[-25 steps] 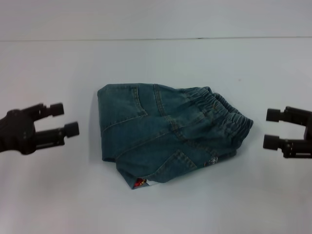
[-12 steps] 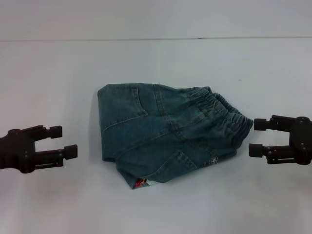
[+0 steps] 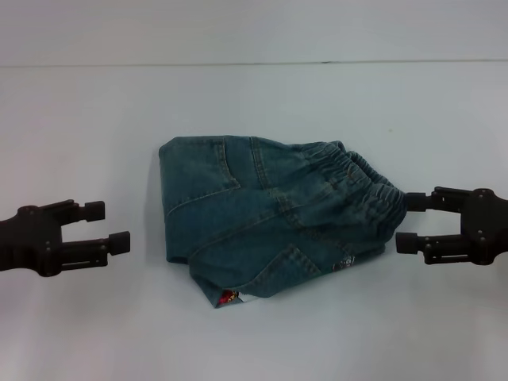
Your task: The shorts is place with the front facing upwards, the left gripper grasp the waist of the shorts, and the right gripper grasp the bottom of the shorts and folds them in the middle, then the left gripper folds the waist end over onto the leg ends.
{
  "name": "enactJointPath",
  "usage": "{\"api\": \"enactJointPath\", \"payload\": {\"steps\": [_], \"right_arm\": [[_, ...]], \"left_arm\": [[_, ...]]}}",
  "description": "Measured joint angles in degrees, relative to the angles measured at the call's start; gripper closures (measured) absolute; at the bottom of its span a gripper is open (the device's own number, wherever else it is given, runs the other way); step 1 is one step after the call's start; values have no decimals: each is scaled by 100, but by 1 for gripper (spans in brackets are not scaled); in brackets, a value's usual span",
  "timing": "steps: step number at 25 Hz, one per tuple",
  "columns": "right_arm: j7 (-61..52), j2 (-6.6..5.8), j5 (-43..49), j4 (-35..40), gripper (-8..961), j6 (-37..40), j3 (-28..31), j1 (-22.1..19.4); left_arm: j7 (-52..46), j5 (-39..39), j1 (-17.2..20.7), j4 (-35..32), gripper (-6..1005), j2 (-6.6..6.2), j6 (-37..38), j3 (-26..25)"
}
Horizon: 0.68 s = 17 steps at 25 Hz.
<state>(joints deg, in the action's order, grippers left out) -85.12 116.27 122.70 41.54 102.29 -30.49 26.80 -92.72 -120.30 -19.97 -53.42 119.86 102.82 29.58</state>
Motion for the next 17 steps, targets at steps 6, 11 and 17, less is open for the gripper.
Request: {"api": "enactJointPath", "payload": {"steps": [6, 11, 17], "right_arm": [[-4, 0, 1, 3, 8, -1, -3, 15], [-5, 0, 0, 3, 8, -51, -56, 18], [-5, 2, 5, -18, 8, -97, -69, 19]], "left_arm": [[-1, -3, -59, 16, 112, 9, -29, 27], [-53, -3, -88, 16, 112, 19, -39, 62], [-68, -3, -99, 16, 112, 19, -39, 65]]}}
